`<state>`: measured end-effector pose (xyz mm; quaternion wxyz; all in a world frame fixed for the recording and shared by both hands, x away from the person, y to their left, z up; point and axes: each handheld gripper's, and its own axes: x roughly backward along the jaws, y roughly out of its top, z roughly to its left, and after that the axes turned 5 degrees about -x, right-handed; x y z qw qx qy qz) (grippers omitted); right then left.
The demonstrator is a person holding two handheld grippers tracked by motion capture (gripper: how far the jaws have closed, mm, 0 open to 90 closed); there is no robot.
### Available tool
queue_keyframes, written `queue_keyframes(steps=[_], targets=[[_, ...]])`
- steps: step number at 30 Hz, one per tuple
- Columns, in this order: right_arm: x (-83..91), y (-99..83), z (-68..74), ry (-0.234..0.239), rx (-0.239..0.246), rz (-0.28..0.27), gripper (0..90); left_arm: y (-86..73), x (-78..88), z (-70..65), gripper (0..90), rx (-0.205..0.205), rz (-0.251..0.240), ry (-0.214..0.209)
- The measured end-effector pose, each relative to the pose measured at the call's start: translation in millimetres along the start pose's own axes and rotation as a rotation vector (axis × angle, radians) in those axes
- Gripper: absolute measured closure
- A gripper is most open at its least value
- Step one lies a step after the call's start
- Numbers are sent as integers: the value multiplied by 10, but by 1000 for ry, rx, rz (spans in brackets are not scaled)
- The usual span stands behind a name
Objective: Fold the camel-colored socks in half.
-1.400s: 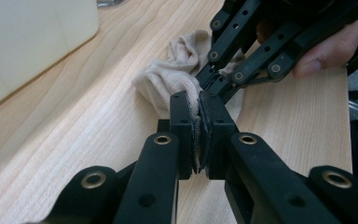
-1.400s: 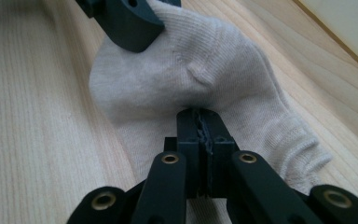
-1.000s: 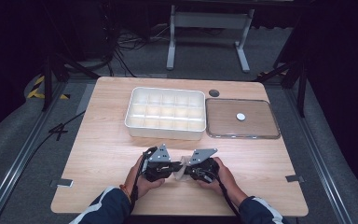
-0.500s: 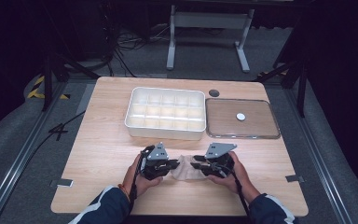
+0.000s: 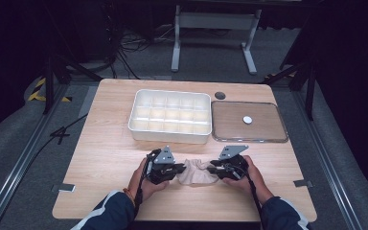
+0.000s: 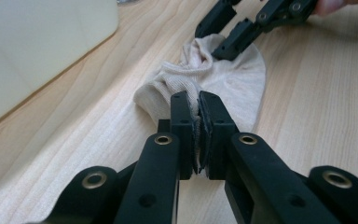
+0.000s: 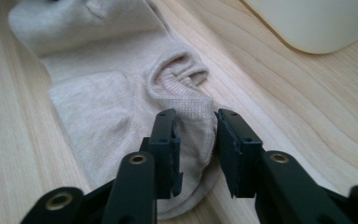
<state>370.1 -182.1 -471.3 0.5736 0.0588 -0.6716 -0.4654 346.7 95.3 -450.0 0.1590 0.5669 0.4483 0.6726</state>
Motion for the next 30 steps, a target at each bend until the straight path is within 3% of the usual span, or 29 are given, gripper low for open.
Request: queue_keyframes(steps=[6, 11, 20, 26, 27, 30], targets=[[-12, 3, 18, -6, 16, 0, 702, 57, -39, 33, 852, 14, 2, 0], [-9, -12, -2, 3, -2, -9, 687, 116, -102, 11, 852, 14, 10, 12], [-12, -20, -8, 2, -14, -17, 685, 193, -272, -52, 852, -28, 55, 13], [-10, -21, 2, -2, -18, -14, 689, 235, -352, -87, 851, -24, 59, 13], [-9, -24, 1, -3, -24, -15, 691, 243, -364, -97, 851, -45, 76, 19], [-15, -24, 4, -3, -32, -18, 692, 224, -383, -127, 849, -46, 80, 35]])
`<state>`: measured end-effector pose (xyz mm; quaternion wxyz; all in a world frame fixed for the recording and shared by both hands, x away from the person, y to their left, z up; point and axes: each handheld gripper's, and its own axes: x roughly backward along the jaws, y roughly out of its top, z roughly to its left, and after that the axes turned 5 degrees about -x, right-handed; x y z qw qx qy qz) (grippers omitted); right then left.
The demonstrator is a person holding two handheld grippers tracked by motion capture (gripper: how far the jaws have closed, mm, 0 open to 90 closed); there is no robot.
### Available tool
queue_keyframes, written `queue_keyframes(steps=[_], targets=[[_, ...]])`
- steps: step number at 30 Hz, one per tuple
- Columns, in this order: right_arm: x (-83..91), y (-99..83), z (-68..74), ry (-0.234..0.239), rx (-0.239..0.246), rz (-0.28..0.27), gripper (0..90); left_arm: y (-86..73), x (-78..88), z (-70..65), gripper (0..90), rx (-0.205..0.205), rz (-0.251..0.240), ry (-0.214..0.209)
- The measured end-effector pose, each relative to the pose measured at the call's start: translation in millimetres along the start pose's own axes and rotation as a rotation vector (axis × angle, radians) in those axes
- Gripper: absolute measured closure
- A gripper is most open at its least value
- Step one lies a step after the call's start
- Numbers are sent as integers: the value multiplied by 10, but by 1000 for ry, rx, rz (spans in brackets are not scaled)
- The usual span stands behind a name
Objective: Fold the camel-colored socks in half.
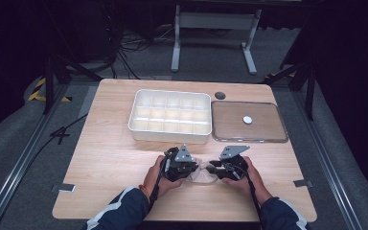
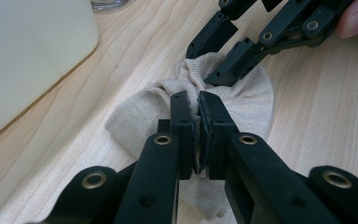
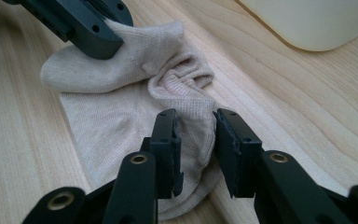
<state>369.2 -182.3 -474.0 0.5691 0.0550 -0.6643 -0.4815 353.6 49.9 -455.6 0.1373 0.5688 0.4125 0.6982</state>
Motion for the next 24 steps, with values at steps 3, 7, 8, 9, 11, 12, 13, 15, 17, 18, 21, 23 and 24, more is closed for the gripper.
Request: queue_keyframes(steps=[3, 7, 8, 9, 11, 12, 13, 15, 17, 18, 21, 23, 24], targets=[[-2, 5, 18, -9, 10, 3, 692, 0, -25, -15, 843, -8, 2, 5], [-2, 1, 9, -4, 7, 1, 692, 6, -63, -46, 811, 1, -29, 14], [-1, 0, 12, -4, 4, 2, 692, 10, -62, -59, 786, 15, -42, 17], [-1, -3, 12, -4, 1, 0, 692, 18, -49, -69, 773, 17, -55, 17], [-1, -11, 13, -5, 0, -6, 692, 54, 30, -74, 707, 15, -97, 5], [0, -14, 15, -8, 1, -9, 692, 67, 65, -66, 676, 18, -104, 8], [1, -14, 17, -7, 0, -8, 692, 79, 115, -50, 680, 18, -112, 10], [0, -14, 14, -7, 1, -9, 692, 81, 208, -19, 664, 31, -133, 17], [1, -16, 12, -2, -6, -9, 692, 57, 315, 12, 627, 45, -152, 58], [-3, -17, 8, -3, -3, -13, 692, 35, 360, 22, 627, 52, -164, 72], [-4, -17, 13, -3, -5, -12, 692, -28, 458, 30, 679, 44, -151, 80], [-5, -20, 6, 0, -4, -17, 692, -96, 479, 38, 751, 25, -113, 69], [-5, -20, 8, -2, -3, -17, 692, -147, 457, 37, 785, 22, -92, 66]])
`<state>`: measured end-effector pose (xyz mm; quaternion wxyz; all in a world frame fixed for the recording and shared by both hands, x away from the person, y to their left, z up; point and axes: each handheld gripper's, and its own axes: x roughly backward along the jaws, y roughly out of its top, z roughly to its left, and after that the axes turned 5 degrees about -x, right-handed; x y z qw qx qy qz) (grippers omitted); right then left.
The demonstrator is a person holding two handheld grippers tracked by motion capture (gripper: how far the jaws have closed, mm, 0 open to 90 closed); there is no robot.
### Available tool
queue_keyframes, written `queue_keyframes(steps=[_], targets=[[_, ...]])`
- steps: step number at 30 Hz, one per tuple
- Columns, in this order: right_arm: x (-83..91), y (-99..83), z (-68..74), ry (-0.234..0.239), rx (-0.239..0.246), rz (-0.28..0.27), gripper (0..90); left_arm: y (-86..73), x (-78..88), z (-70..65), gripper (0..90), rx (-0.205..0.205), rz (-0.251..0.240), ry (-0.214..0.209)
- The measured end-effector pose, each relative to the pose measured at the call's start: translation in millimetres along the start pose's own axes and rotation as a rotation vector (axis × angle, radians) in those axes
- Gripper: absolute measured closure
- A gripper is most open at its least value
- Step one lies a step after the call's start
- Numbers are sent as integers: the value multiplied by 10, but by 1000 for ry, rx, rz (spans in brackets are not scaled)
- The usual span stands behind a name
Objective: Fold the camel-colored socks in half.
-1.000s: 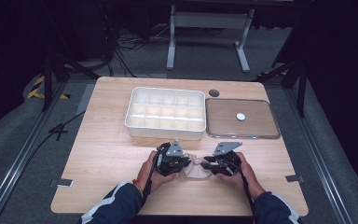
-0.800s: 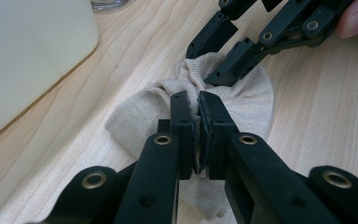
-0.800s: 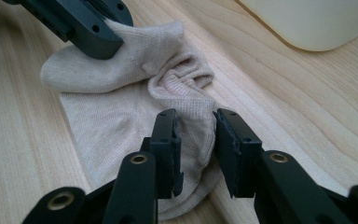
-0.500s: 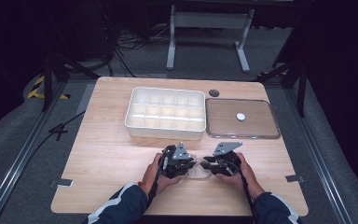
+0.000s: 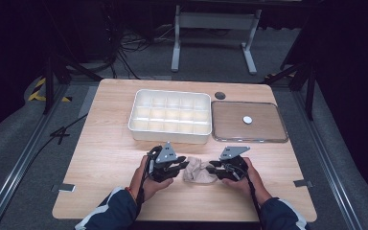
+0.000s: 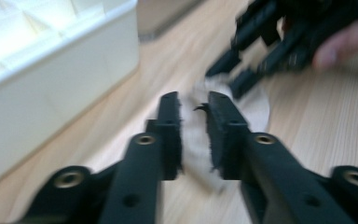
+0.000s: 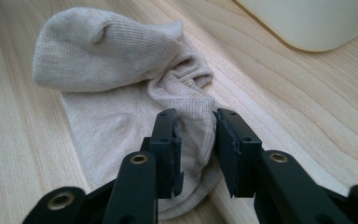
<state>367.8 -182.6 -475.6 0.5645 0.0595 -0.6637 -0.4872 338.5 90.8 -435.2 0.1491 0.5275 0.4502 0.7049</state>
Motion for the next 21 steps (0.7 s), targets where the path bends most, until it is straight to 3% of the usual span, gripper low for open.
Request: queue_keyframes(steps=[1, 3, 6, 10, 12, 15, 17, 18, 21], targets=[[1, 2, 6, -1, 0, 4, 692, -41, -31, -2, 825, 2, 9, 12], [2, 3, 6, -3, 2, 6, 692, -101, -101, 17, 881, 27, 11, -9], [0, 7, 16, -9, 2, 8, 693, -117, -201, -23, 892, 23, 20, -31], [-1, 8, 26, -13, 5, 9, 694, -133, -293, -146, 892, -55, 73, -54], [0, 8, 24, -12, 6, 9, 692, -190, -360, -176, 890, -61, 87, -49], [-1, 17, 27, -19, 14, 13, 672, -240, -384, -164, 888, -38, 62, -59], [6, 29, 27, -32, 21, 15, 641, -237, -390, -157, 886, -60, 67, -61], [12, 37, 29, -34, 16, 12, 624, -246, -398, -165, 886, -50, 55, -58], [85, 101, 58, -74, 8, -62, 599, -245, -405, -193, 892, -63, 53, -38]])
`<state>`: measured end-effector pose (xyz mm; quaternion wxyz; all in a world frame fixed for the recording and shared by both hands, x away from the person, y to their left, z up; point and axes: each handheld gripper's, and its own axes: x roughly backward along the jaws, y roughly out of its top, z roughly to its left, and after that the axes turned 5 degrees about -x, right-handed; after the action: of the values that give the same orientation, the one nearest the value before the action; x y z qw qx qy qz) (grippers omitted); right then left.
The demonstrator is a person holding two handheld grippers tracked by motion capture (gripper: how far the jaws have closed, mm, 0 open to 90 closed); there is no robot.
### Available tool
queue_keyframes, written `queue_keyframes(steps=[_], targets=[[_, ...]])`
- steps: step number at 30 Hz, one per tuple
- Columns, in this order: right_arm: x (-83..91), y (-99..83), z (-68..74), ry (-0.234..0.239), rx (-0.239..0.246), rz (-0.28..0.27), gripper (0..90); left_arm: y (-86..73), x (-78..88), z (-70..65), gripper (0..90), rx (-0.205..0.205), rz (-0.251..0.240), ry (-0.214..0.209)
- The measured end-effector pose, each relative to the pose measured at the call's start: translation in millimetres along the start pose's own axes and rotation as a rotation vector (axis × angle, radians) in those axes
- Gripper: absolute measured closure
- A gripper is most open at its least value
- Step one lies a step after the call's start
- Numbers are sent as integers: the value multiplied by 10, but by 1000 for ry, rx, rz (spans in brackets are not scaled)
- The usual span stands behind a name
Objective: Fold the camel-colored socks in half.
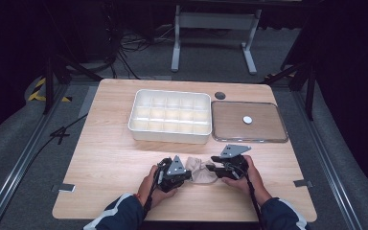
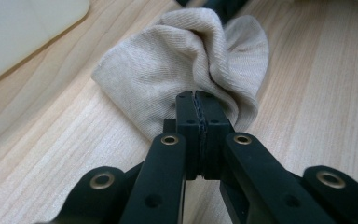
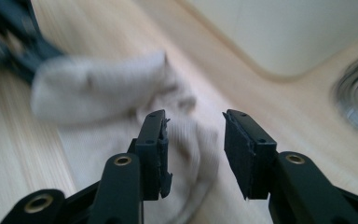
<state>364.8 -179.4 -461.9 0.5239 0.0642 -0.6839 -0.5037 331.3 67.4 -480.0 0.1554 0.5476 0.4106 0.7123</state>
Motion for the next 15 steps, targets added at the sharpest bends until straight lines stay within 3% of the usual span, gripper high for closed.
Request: queue_keyframes(steps=[3, 6, 11, 14, 15], targets=[[59, 134, 90, 18, -7, -101, 622, 0, -2, 11, 893, 0, 2, -9], [11, 230, 191, 40, 8, -123, 643, 1, -4, 4, 893, -2, 3, -4], [-77, 278, 279, 74, 35, -101, 669, 2, -4, 6, 893, 1, 8, -5], [-97, 275, 298, 66, 51, -70, 675, 3, -5, 5, 893, 1, 7, -5], [-117, 263, 297, 86, 74, -37, 678, 3, -9, 2, 893, 3, 2, -4]])
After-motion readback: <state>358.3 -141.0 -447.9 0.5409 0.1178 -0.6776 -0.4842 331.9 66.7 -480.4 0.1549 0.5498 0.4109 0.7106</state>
